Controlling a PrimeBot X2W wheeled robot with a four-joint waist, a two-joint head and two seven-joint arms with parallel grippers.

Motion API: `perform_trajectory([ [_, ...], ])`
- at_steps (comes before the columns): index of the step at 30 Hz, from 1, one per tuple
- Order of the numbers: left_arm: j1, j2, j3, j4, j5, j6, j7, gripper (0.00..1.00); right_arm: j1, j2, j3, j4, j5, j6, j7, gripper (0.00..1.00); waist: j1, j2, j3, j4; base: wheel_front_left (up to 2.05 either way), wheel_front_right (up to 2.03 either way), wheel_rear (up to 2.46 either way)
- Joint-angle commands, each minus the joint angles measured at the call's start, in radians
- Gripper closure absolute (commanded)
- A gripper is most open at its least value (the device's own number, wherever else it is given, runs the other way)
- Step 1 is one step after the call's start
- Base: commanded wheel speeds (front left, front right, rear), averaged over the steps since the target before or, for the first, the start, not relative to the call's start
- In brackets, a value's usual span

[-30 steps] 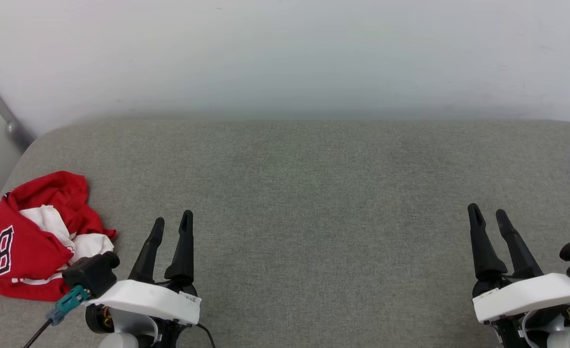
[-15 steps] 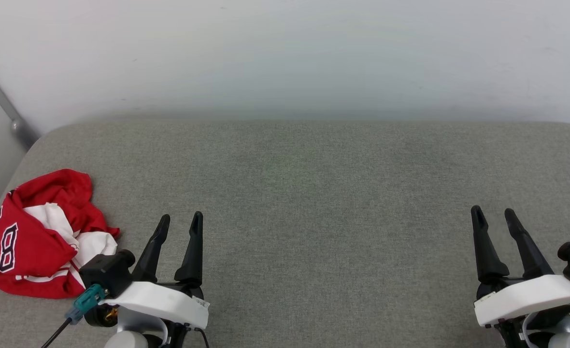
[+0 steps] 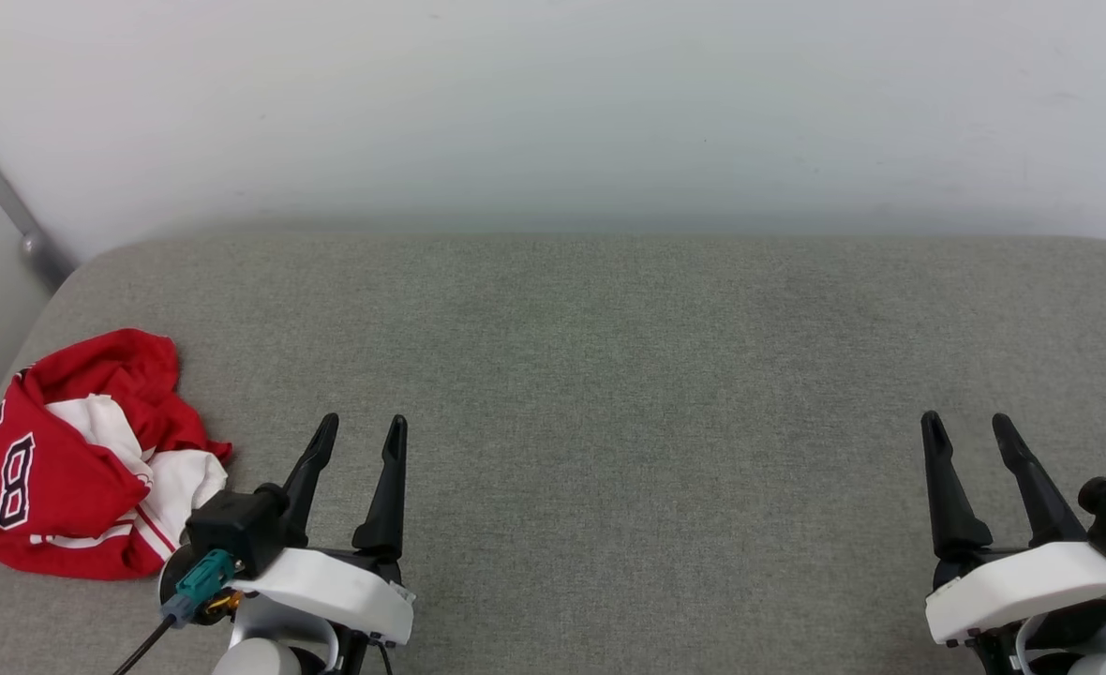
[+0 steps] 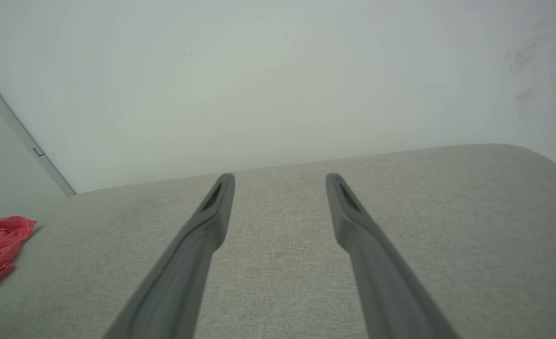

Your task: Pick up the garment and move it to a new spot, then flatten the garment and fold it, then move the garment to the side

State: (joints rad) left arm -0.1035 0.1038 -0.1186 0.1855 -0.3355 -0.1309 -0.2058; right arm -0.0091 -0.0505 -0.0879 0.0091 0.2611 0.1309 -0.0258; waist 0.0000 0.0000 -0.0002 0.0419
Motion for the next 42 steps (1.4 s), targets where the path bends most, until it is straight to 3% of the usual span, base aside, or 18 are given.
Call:
perform_trajectory([
  [1,-0.014,0.004,-0.001,-0.002,0.021,0.0,-0.008,0.0,0.009,0.0,-0.003,-0.009,-0.019,0.0,-0.005,0.0,0.0,0.0,0.0,0.0,0.0,0.0,0.0],
  [28,-0.023,-0.015,0.007,0.041,0.212,0.0,-0.061,0.0,0.049,0.0,-0.035,-0.036,-0.158,0.0,-0.023,0.0,0.0,0.0,-0.006,0.005,0.0,0.0,0.0],
  [42,-0.024,-0.025,0.026,0.06,0.186,0.001,-0.06,0.0,0.044,0.001,-0.039,-0.02,-0.129,0.0,-0.034,0.0,0.0,0.0,-0.005,0.004,0.0,0.0,0.0],
])
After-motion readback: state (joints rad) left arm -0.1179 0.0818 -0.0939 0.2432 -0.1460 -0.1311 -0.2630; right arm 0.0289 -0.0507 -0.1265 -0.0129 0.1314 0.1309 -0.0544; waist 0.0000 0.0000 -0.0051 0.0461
